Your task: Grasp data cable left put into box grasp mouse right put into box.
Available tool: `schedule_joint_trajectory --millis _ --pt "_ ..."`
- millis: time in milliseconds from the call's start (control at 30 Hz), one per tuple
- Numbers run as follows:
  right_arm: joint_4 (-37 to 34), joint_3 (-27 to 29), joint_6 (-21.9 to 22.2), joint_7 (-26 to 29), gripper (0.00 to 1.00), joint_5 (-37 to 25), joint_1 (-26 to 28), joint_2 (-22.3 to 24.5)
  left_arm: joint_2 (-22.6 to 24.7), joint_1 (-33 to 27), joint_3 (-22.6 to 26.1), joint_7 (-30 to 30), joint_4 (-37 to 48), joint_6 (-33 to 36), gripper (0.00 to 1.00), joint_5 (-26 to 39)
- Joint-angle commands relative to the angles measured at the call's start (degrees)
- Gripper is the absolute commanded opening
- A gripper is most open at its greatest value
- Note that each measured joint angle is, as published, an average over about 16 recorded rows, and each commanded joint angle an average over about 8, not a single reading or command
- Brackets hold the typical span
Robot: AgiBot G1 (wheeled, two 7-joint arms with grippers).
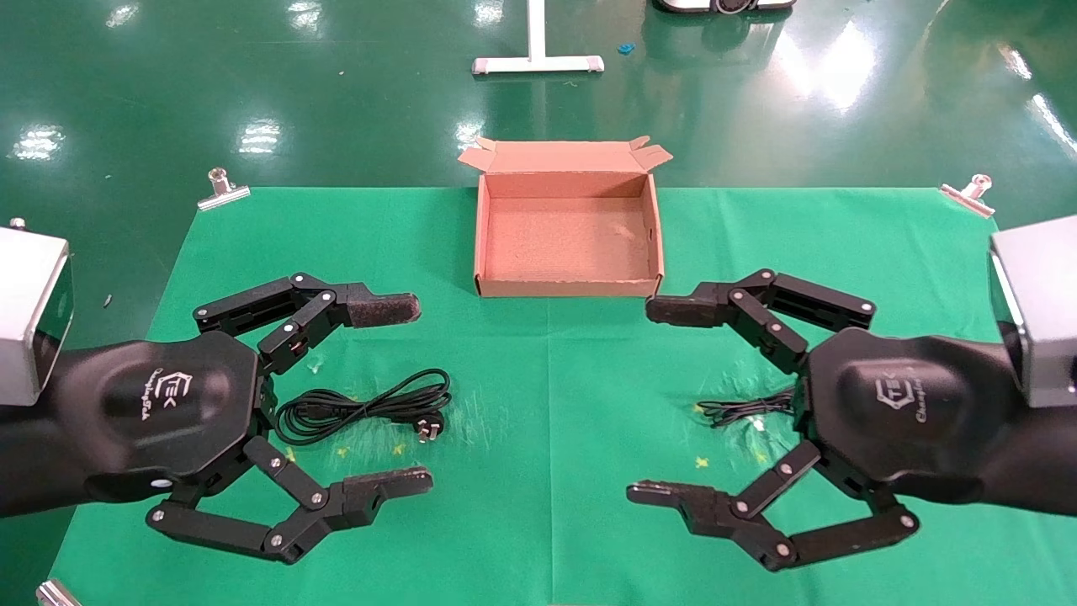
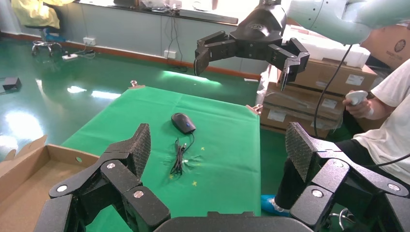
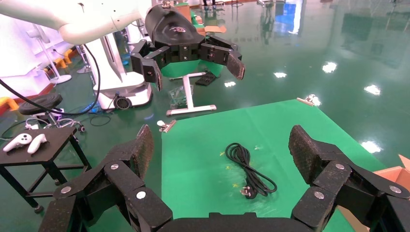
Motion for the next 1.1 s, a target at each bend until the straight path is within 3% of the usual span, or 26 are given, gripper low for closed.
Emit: schedule_joint_trajectory --millis 33,767,900,1100 --pt "0.0 0.0 0.0 0.0 1.00 0.0 0.0 0.0 0.0 0.0 0.0 0.0 0.0 0.0 1.00 0.0" --pt "0.6 -0.2 0.2 -0.8 1.00 -1.9 -0.1 0.9 -0.4 0.0 0.6 0.0 -0.2 0.3 1.00 1.3" --pt "2.2 -1.0 1.8 -2.8 1.00 -8.1 -0.8 3.4 -1.6 -1.4 3.4 -0.8 -1.3 1.0 1.00 8.4" --pt "3.7 -2.6 5.8 -4.6 1.00 -18.4 -1.7 6.5 -0.6 -8.6 11.9 -3.3 -3.5 1.8 1.00 30.1"
